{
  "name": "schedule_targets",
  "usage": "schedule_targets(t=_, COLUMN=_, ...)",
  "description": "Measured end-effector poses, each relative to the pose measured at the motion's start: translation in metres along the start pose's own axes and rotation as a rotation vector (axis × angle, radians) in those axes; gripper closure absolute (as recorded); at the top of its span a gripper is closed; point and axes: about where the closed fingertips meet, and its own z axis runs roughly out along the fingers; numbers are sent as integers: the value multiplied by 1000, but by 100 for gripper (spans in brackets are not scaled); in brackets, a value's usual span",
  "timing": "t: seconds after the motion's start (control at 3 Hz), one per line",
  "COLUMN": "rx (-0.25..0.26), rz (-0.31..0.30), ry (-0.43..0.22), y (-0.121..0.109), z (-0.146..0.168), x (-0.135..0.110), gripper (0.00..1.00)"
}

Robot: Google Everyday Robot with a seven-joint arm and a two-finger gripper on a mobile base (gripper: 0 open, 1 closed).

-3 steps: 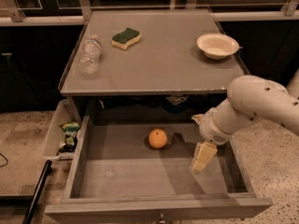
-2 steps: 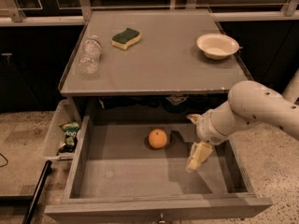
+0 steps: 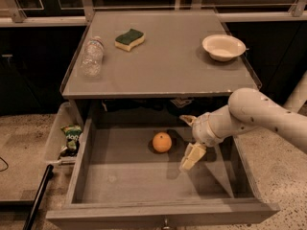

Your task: Pick orange from top drawer and place on counter

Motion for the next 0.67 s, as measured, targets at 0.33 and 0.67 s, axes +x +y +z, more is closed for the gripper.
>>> schedule_targets(t=0.33, rx=-25, rz=-36, ry=-44, y=-3, z=18, x=-16, gripper=0)
schedule_targets(t=0.67, rx=-48, rz=-52, ry=-64, y=-7, z=35, x=-24, gripper=0)
